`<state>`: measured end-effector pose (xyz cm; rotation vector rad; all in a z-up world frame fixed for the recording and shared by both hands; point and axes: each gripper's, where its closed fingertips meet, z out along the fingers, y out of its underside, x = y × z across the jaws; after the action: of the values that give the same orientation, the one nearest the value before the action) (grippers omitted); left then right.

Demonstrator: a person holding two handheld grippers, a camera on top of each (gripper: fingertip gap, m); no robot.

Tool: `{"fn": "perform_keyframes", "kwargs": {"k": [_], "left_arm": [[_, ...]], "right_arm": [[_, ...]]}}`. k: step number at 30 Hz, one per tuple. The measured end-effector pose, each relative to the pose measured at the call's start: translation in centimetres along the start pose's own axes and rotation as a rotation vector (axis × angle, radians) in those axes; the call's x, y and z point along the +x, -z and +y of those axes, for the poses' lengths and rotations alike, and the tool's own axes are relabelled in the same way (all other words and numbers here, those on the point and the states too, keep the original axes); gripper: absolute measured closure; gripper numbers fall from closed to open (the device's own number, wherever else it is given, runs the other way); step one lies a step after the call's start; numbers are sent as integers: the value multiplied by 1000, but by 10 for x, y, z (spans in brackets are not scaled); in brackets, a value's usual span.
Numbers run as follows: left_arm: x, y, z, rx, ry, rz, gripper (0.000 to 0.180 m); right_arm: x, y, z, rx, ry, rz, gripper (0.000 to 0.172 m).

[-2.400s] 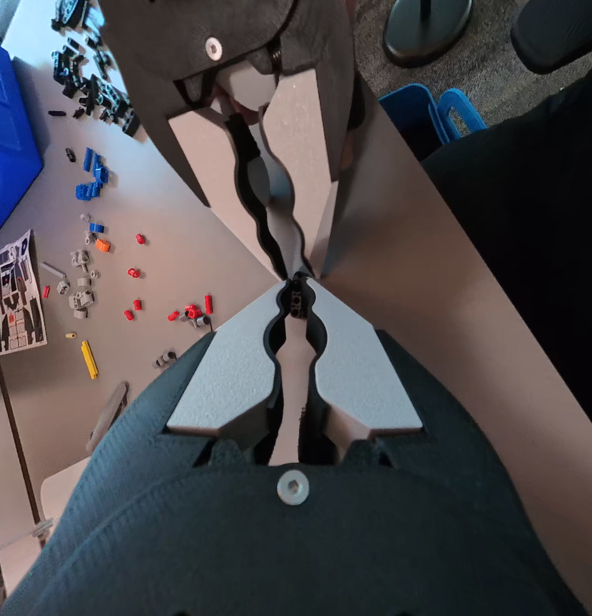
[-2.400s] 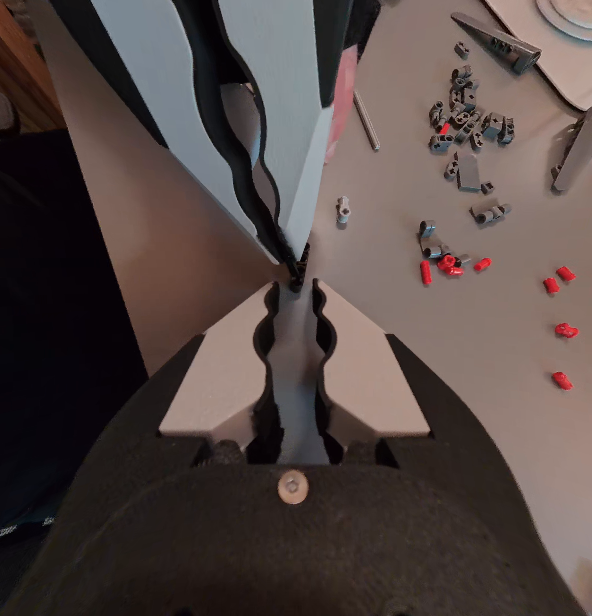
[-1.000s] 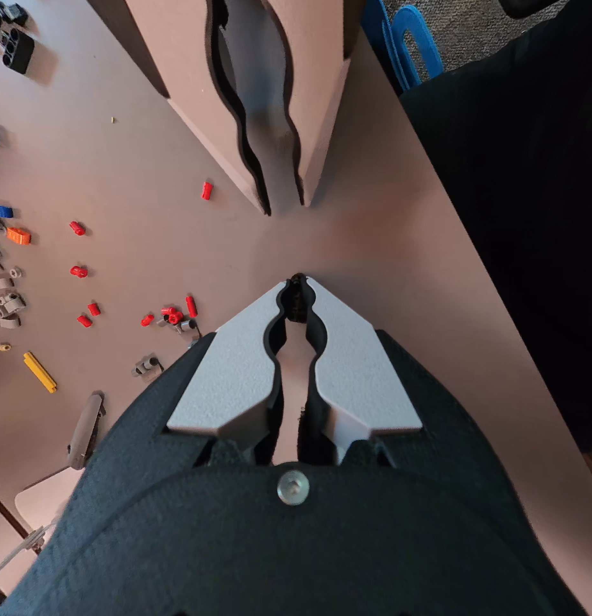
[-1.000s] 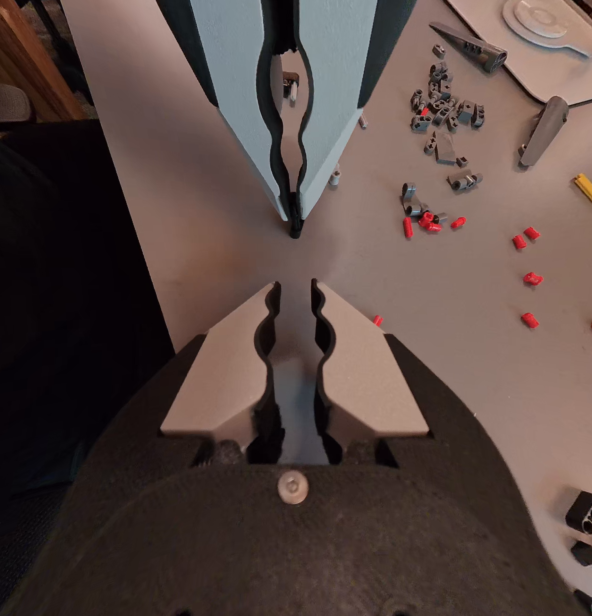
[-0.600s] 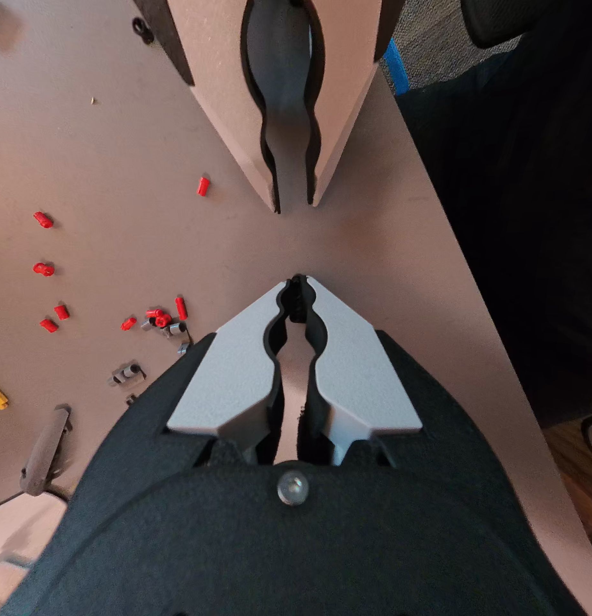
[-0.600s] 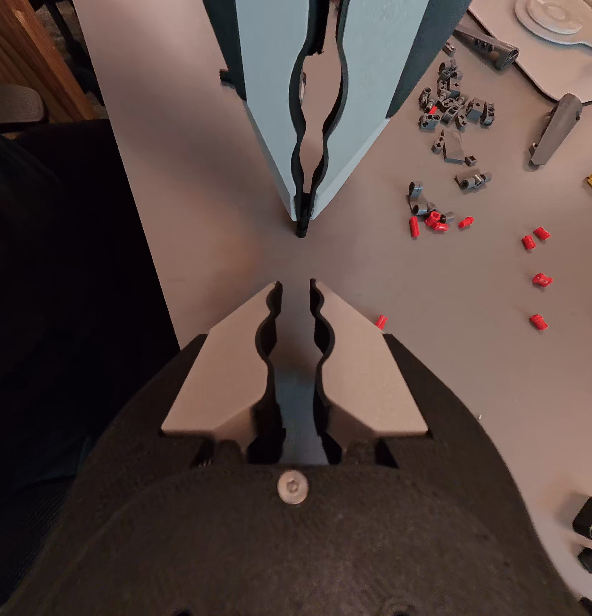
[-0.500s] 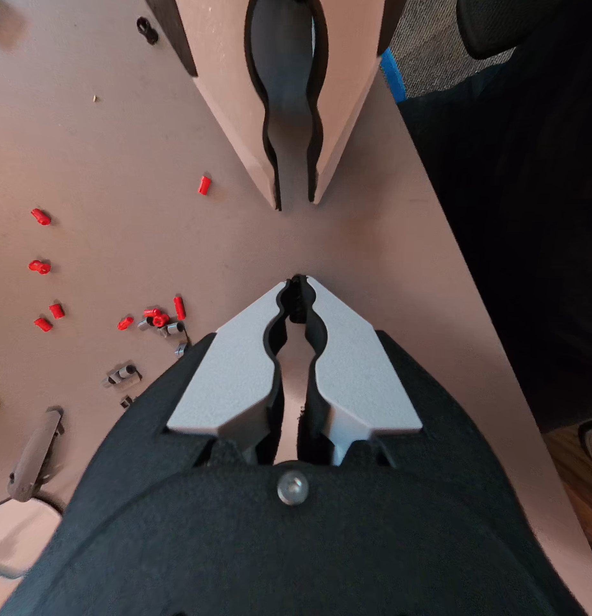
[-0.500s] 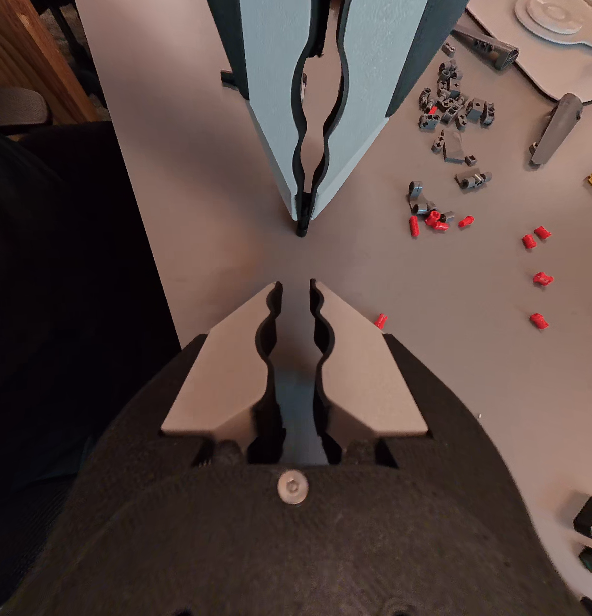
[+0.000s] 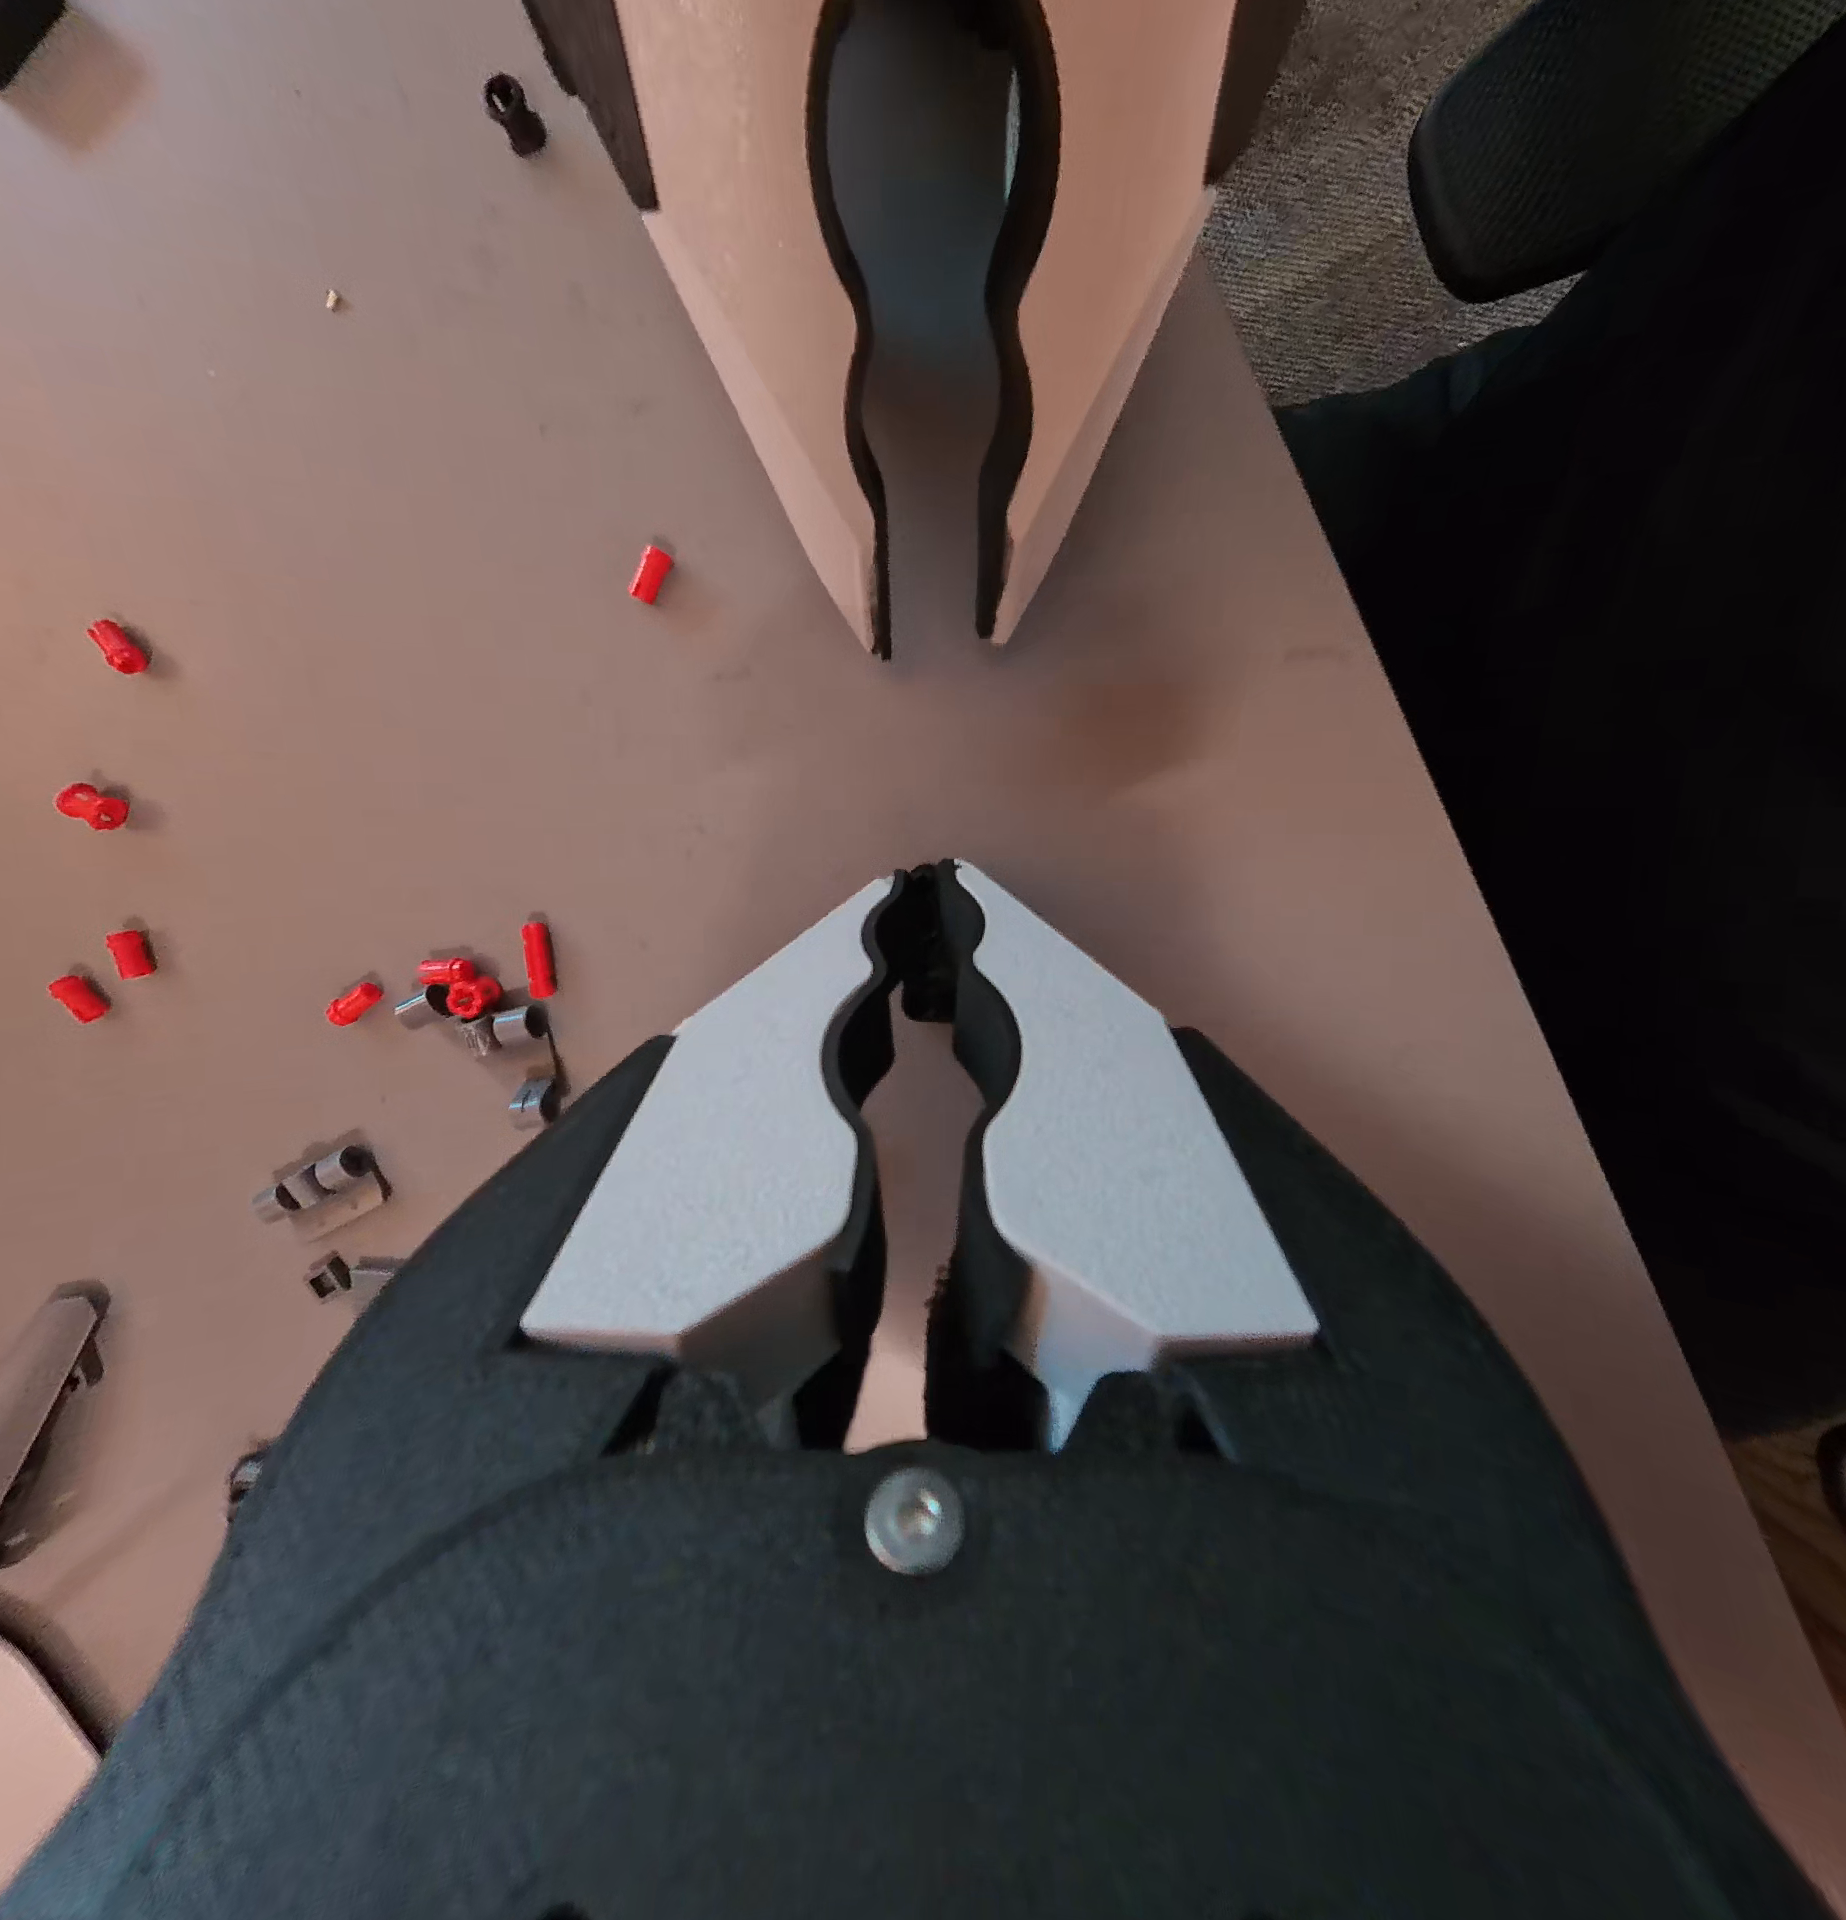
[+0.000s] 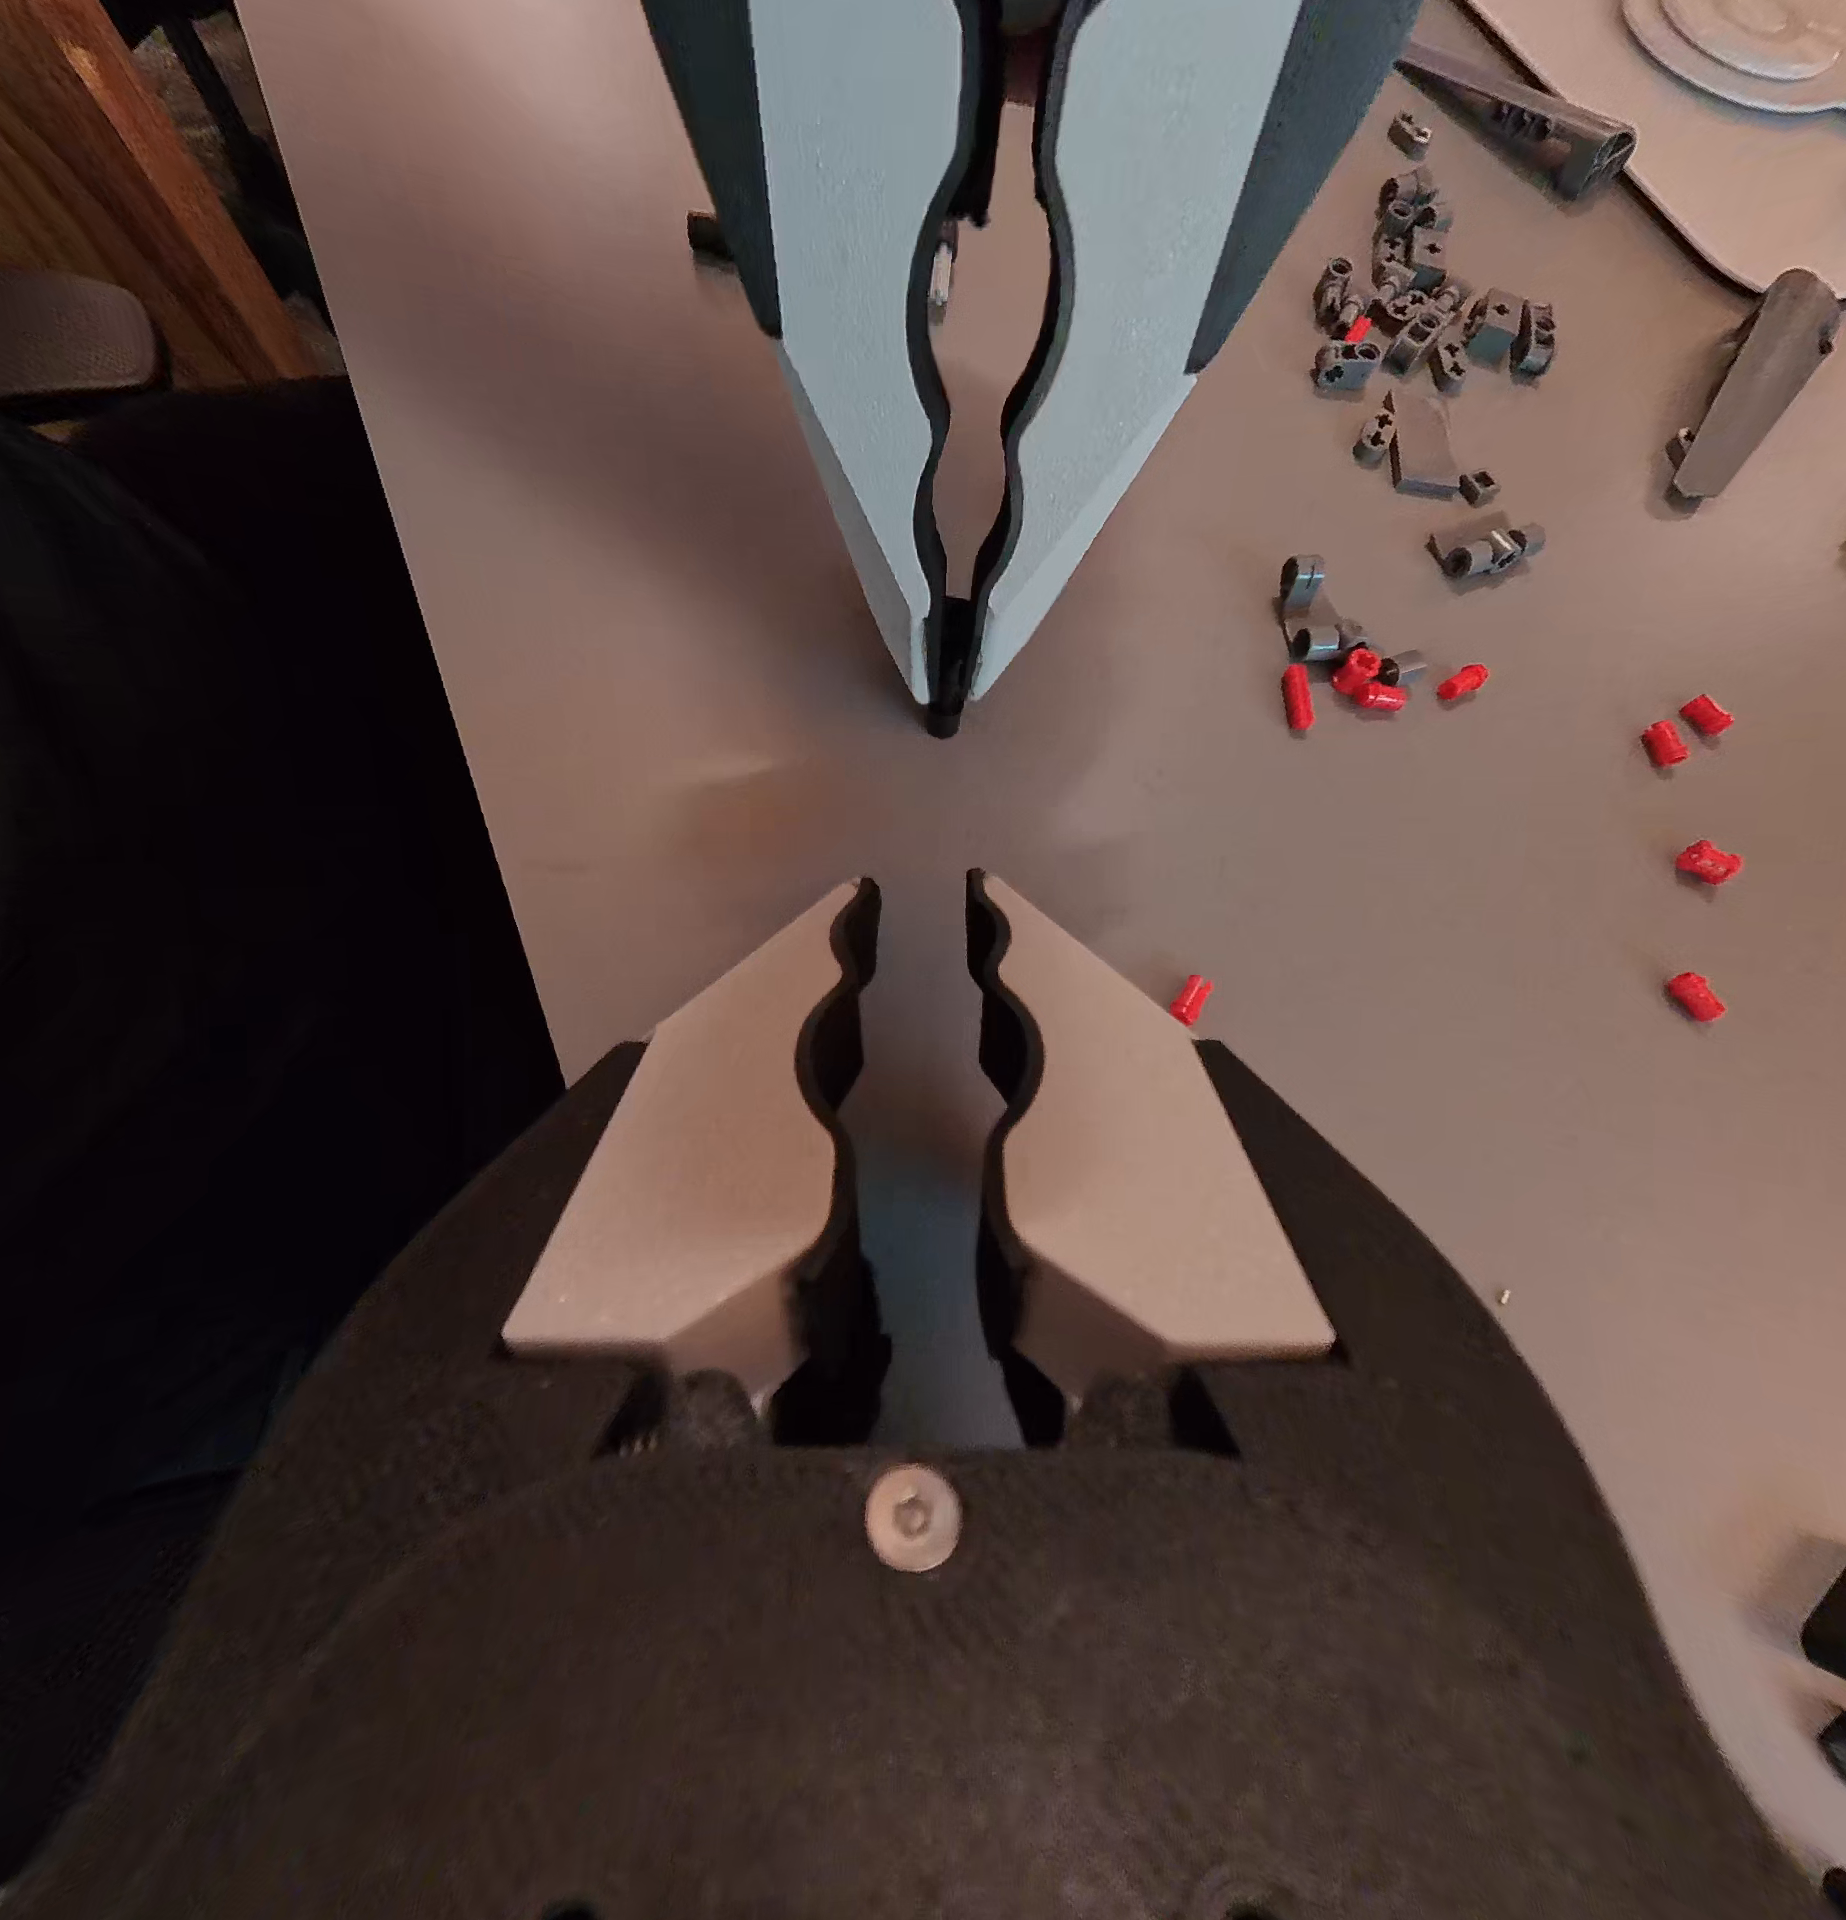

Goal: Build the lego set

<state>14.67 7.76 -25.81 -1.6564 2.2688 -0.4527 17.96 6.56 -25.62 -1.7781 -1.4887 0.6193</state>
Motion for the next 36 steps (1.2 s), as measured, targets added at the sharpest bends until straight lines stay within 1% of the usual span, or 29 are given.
{"fn": "perform_keyframes", "kwargs": {"k": [4,5,7,11,15,17,18,21,25,28,31,34,36], "left_arm": [[-3,-1,1,35,-3,-60,177],[-1,-1,2,39,-5,-61,174],[-1,0,3,56,-3,-84,162],[-2,10,7,70,-8,-124,155],[-4,8,10,52,-33,-136,159],[-4,1,16,11,-57,-141,165],[-3,-2,17,5,-66,-140,173],[-2,-3,13,30,-64,-140,175],[-6,0,14,50,-79,-194,175],[-6,11,10,118,-42,-202,175],[-5,28,8,201,-7,-200,175],[-8,51,11,262,-4,-234,175],[-12,68,14,304,11,-265,175]], "right_arm": [[1,0,0,-1,-2,5,156],[1,-1,0,-5,-2,7,156],[1,-1,1,-10,-6,6,156],[2,-2,2,-18,-14,4,156],[3,-2,3,-24,-19,10,157],[3,-3,3,-26,-20,14,157],[4,-3,3,-26,-20,17,158],[4,-3,3,-28,-20,19,158],[5,-1,1,-14,-18,30,157],[9,3,-7,41,18,70,156],[9,7,-22,116,73,92,155],[13,11,-41,147,174,146,154],[14,15,-59,186,248,178,154]]}}
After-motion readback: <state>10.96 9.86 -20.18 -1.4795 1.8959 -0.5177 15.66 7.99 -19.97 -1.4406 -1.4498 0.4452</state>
